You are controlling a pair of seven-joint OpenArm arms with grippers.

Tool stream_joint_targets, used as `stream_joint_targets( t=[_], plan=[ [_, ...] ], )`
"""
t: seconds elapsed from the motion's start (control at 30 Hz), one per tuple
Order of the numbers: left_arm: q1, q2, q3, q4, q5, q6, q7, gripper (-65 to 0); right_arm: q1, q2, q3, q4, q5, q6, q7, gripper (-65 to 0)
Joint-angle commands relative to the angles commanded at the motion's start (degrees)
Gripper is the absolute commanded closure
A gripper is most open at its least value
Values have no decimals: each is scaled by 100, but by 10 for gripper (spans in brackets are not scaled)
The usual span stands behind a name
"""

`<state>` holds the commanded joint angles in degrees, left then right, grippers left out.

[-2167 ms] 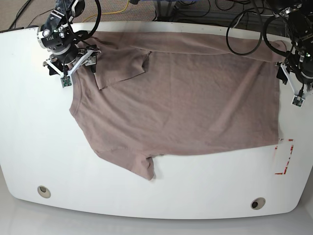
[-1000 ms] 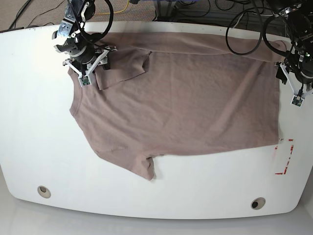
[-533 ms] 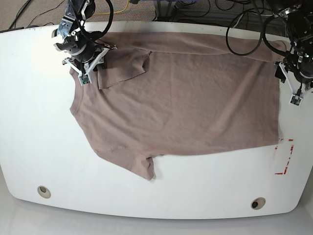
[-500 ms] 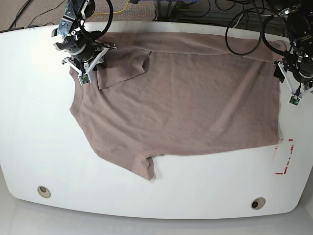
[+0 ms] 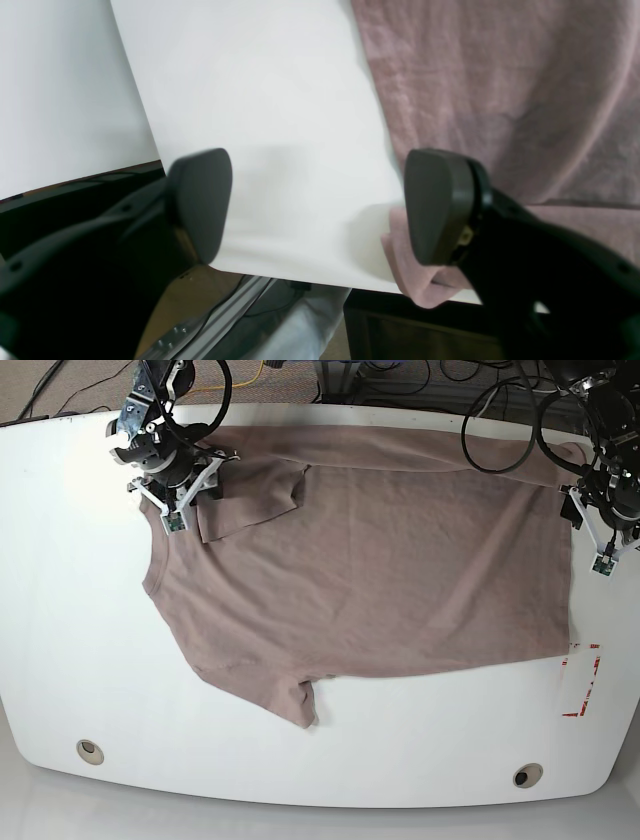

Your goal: Layout the t-shirt on the table in an organized manner, then fold the t-shirt properly

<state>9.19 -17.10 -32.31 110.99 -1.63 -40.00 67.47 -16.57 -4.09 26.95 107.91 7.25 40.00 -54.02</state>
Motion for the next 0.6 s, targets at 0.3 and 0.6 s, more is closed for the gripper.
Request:
stream_joint_targets(
  t=[0.3,0.6],
  plan=[
    [0,0,0,0,0,0,0,-511,0,0,0,26,0,0,0,-333],
    [0,0,0,0,0,0,0,-511,0,0,0,26,0,0,0,-165]
  ],
)
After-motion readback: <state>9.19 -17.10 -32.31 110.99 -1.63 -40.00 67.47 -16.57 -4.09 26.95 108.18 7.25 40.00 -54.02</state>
